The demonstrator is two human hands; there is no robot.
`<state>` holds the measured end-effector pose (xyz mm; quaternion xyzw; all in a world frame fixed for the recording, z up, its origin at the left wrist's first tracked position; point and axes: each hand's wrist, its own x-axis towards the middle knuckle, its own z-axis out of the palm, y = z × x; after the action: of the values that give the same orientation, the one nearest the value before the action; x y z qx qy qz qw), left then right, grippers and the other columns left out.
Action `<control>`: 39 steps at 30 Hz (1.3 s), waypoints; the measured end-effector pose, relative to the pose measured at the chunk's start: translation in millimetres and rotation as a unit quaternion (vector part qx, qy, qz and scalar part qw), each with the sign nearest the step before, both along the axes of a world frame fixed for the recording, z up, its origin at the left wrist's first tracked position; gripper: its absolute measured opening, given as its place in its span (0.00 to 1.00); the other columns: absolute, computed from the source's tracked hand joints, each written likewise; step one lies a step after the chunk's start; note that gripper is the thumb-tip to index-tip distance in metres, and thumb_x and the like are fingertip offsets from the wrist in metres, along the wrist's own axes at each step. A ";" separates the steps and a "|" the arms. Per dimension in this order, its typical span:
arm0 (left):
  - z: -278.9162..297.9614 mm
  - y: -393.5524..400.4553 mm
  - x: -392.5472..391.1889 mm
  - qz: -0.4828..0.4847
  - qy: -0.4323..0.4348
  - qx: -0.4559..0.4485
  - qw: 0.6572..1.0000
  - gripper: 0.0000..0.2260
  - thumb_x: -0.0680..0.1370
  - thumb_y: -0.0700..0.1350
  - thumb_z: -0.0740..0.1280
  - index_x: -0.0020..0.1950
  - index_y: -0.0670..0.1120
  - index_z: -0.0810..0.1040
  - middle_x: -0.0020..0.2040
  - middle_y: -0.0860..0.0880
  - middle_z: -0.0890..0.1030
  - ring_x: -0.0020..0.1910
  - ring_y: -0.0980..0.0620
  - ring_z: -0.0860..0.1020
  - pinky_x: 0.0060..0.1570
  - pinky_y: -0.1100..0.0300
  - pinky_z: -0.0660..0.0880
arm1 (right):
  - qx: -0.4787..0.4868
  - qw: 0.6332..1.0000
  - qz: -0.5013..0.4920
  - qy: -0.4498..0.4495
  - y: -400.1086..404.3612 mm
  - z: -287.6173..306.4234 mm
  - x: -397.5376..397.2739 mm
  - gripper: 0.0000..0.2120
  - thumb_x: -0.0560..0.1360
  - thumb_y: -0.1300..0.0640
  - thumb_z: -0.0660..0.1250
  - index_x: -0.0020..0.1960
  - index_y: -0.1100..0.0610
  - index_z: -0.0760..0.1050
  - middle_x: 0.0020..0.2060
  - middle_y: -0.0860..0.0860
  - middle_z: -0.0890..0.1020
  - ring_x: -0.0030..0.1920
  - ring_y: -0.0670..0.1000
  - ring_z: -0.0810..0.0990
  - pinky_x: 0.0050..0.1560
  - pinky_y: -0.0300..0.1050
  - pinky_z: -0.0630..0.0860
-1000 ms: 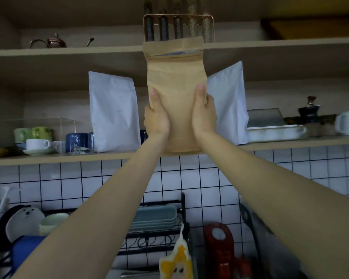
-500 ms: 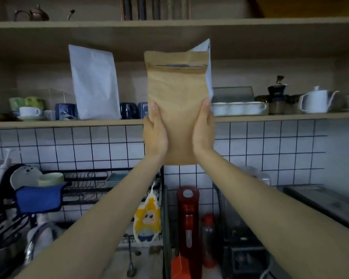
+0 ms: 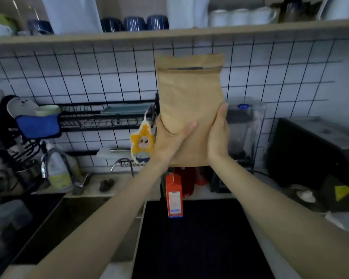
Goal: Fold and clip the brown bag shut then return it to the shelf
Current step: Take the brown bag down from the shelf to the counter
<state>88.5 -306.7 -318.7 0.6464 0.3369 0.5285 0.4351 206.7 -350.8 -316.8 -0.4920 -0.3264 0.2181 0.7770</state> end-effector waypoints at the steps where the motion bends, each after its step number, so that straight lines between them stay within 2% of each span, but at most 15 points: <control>1: -16.2 -0.6 0.7 -0.007 -0.006 -0.006 1.000 0.52 0.59 0.67 0.79 0.78 0.54 0.61 0.69 0.58 0.74 0.61 0.64 0.74 0.60 0.64 0.73 | -0.014 1.000 0.002 0.005 -4.1 -13.7 0.0 0.35 0.78 0.26 0.49 0.70 0.47 0.76 0.62 0.48 0.82 0.62 0.50 0.80 0.69 0.56 0.74; 3: -50.8 -1.1 4.0 -0.012 -0.011 -0.017 1.000 0.44 0.63 0.62 0.81 0.73 0.57 0.65 0.63 0.64 0.75 0.56 0.73 0.75 0.54 0.72 0.74 | -0.046 0.999 -0.002 0.019 -11.7 -44.2 -0.4 0.36 0.76 0.25 0.50 0.68 0.47 0.78 0.61 0.48 0.83 0.61 0.50 0.81 0.69 0.56 0.74; 6: -97.3 -4.1 5.4 -0.008 -0.011 -0.046 0.999 0.44 0.63 0.60 0.82 0.74 0.55 0.67 0.61 0.65 0.75 0.56 0.73 0.75 0.50 0.75 0.74 | -0.089 0.994 0.006 0.064 -21.6 -86.5 2.2 0.36 0.72 0.22 0.53 0.63 0.45 0.80 0.59 0.47 0.84 0.60 0.49 0.82 0.68 0.54 0.76; 8: -130.2 -8.1 6.9 -0.005 -0.004 -0.091 0.996 0.47 0.59 0.63 0.82 0.75 0.54 0.68 0.62 0.63 0.77 0.60 0.66 0.76 0.56 0.66 0.77 | -0.129 0.988 -0.001 0.086 -26.5 -117.3 6.9 0.32 0.69 0.20 0.54 0.53 0.41 0.81 0.52 0.43 0.86 0.53 0.44 0.84 0.61 0.47 0.79; 9: -145.3 -11.2 6.2 -0.004 0.003 -0.105 0.994 0.47 0.59 0.63 0.82 0.74 0.54 0.69 0.62 0.61 0.78 0.61 0.63 0.77 0.60 0.60 0.78 | -0.147 0.985 -0.002 0.094 -30.2 -130.8 8.1 0.30 0.69 0.19 0.54 0.48 0.40 0.82 0.47 0.41 0.87 0.48 0.41 0.85 0.54 0.43 0.81; 11: -175.1 -17.6 6.7 0.001 0.024 -0.123 0.992 0.45 0.59 0.61 0.83 0.73 0.53 0.71 0.64 0.57 0.80 0.63 0.57 0.79 0.64 0.51 0.79 | -0.171 0.979 -0.011 0.110 -36.6 -157.9 10.1 0.27 0.70 0.20 0.54 0.42 0.37 0.82 0.39 0.35 0.86 0.40 0.37 0.85 0.40 0.35 0.79; 12: -191.7 -22.3 5.7 0.005 0.036 -0.129 0.991 0.46 0.59 0.61 0.84 0.74 0.53 0.70 0.66 0.56 0.80 0.64 0.55 0.78 0.65 0.49 0.78 | -0.189 0.975 -0.018 0.119 -40.7 -172.7 9.9 0.26 0.69 0.20 0.55 0.41 0.37 0.81 0.37 0.34 0.86 0.40 0.37 0.85 0.40 0.35 0.77; 14: -220.0 -31.3 3.1 0.008 0.061 -0.143 0.988 0.48 0.58 0.61 0.84 0.75 0.54 0.69 0.66 0.57 0.79 0.65 0.55 0.78 0.65 0.48 0.77 | -0.223 0.964 -0.019 0.142 -48.8 -197.5 12.2 0.29 0.67 0.17 0.54 0.43 0.39 0.80 0.37 0.36 0.86 0.40 0.39 0.85 0.43 0.39 0.76; 18: -271.5 -43.4 -3.0 -0.003 0.107 -0.181 0.978 0.49 0.56 0.63 0.84 0.74 0.57 0.69 0.64 0.59 0.80 0.63 0.60 0.78 0.64 0.50 0.79 | -0.270 0.947 -0.024 0.173 -64.1 -247.3 16.8 0.35 0.62 0.15 0.55 0.41 0.40 0.84 0.36 0.35 0.86 0.35 0.37 0.85 0.40 0.41 0.77; 20: -285.5 -46.2 -5.4 -0.015 0.136 -0.194 0.971 0.52 0.55 0.62 0.85 0.76 0.57 0.67 0.67 0.56 0.79 0.66 0.56 0.78 0.65 0.48 0.78 | -0.277 0.935 -0.016 0.221 -69.8 -267.7 17.7 0.41 0.56 0.13 0.57 0.47 0.43 0.85 0.41 0.41 0.89 0.41 0.45 0.88 0.48 0.48 0.81; 22: -297.3 -49.4 -6.6 -0.027 0.160 -0.202 0.966 0.54 0.55 0.61 0.85 0.77 0.58 0.65 0.70 0.52 0.77 0.69 0.51 0.76 0.66 0.46 0.77 | -0.281 0.923 -0.004 0.262 -72.2 -284.4 18.3 0.48 0.52 0.12 0.58 0.55 0.45 0.84 0.47 0.46 0.89 0.51 0.51 0.87 0.60 0.55 0.80; 26: -318.7 -57.4 -7.0 -0.027 0.179 -0.218 0.959 0.53 0.55 0.61 0.85 0.76 0.58 0.65 0.71 0.51 0.74 0.71 0.48 0.73 0.67 0.43 0.76 | -0.299 0.915 0.003 0.271 -77.3 -301.6 19.5 0.55 0.51 0.11 0.58 0.63 0.47 0.82 0.56 0.49 0.86 0.59 0.54 0.83 0.68 0.58 0.75; 31: -334.6 -59.2 -10.1 -0.032 0.180 -0.224 0.957 0.50 0.56 0.61 0.85 0.73 0.61 0.65 0.70 0.53 0.75 0.69 0.50 0.74 0.66 0.43 0.77 | -0.314 0.916 0.042 0.247 -81.1 -299.6 20.6 0.43 0.67 0.17 0.54 0.62 0.48 0.83 0.57 0.51 0.87 0.61 0.53 0.83 0.70 0.56 0.74; 35: -334.3 -59.2 -8.8 -0.039 0.177 -0.218 0.959 0.50 0.56 0.62 0.84 0.74 0.62 0.63 0.69 0.55 0.75 0.69 0.51 0.74 0.66 0.44 0.77 | -0.325 0.913 0.053 0.239 -77.9 -301.2 26.9 0.32 0.75 0.24 0.53 0.55 0.45 0.83 0.57 0.51 0.86 0.61 0.51 0.82 0.67 0.51 0.74; 39: -333.1 -60.8 -13.3 -0.056 0.176 -0.222 0.957 0.54 0.57 0.61 0.85 0.78 0.57 0.61 0.70 0.55 0.75 0.69 0.52 0.74 0.67 0.44 0.76 | -0.337 0.911 0.042 0.234 -77.4 -305.4 25.7 0.37 0.76 0.25 0.55 0.69 0.51 0.78 0.64 0.52 0.82 0.66 0.54 0.78 0.72 0.55 0.71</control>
<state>75.2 -367.5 -651.8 0.6340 0.4805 0.2927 0.5305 232.4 -428.2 -622.3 -0.6455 -0.0628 0.4566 0.6091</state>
